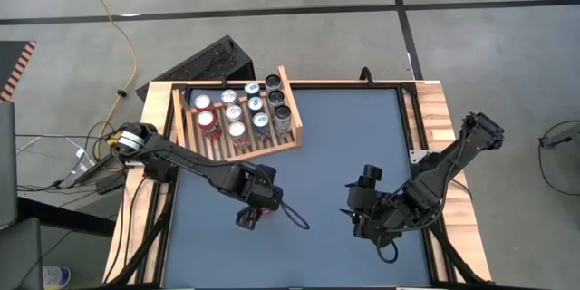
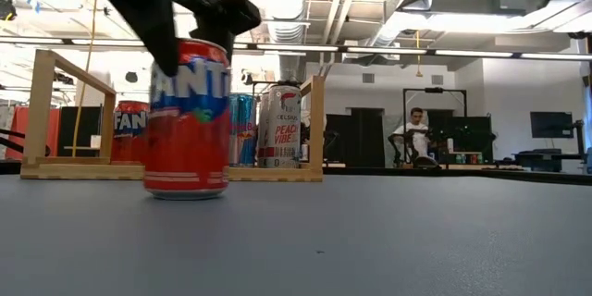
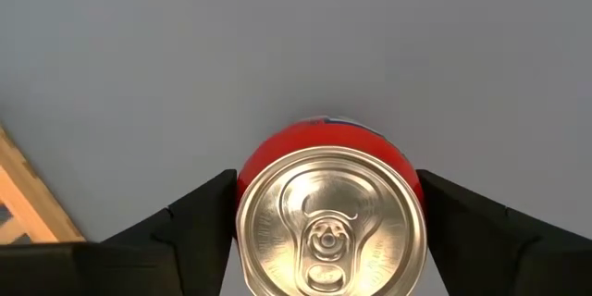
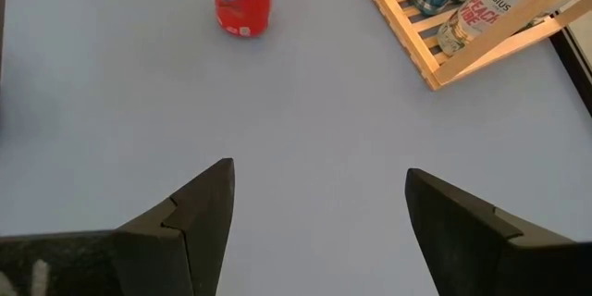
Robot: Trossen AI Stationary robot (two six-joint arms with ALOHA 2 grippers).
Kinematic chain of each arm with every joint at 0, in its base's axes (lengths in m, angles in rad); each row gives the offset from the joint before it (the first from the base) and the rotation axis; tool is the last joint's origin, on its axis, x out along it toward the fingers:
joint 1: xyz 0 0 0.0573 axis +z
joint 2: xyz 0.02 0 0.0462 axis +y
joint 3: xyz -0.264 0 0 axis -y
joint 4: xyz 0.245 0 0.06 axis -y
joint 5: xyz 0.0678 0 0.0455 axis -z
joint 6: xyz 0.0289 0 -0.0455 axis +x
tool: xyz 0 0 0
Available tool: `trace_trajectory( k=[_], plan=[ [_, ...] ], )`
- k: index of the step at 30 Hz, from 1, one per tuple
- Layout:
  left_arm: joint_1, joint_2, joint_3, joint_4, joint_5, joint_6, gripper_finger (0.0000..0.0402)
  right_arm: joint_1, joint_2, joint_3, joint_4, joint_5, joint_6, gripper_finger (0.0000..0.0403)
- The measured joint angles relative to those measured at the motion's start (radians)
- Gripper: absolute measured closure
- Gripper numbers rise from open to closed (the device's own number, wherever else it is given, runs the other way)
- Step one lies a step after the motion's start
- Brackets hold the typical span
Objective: Place canned beverage on shelf
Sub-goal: Put the red soda can on the shelf aligned with the other red soda cans
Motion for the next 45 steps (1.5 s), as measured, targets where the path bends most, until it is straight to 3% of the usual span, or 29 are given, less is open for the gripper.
trace_trajectory(
  k=[10,15,24,29,37,45],
  plan=[
    [-0.067,-0.063,0.019,-0.291,0.015,-0.099,0.0125,0.0,0.0,0.0,-0.003,0.0,-0.001,0.0112],
    [-0.083,-0.183,-0.004,-0.281,-0.083,-0.162,0.0125,0.0,0.0,0.0,-0.003,0.004,-0.001,0.0112],
    [-0.083,-0.446,-0.201,-0.284,-0.176,-0.266,0.0125,0.0,0.0,0.0,-0.008,0.004,-0.002,0.0112],
    [-0.006,-0.519,-0.28,-0.284,-0.244,-0.268,0.0125,-0.002,0.0,0.0,-0.008,0.004,-0.004,0.0112],
    [0.115,-0.603,-0.395,-0.285,-0.231,-0.237,0.0125,-0.001,0.0,0.0,-0.008,0.005,-0.005,0.0112],
    [0.247,-0.624,-0.406,-0.273,-0.219,-0.128,0.0125,-0.022,0.0,0.0,-0.008,0.005,-0.03,0.0112]
  ],
)
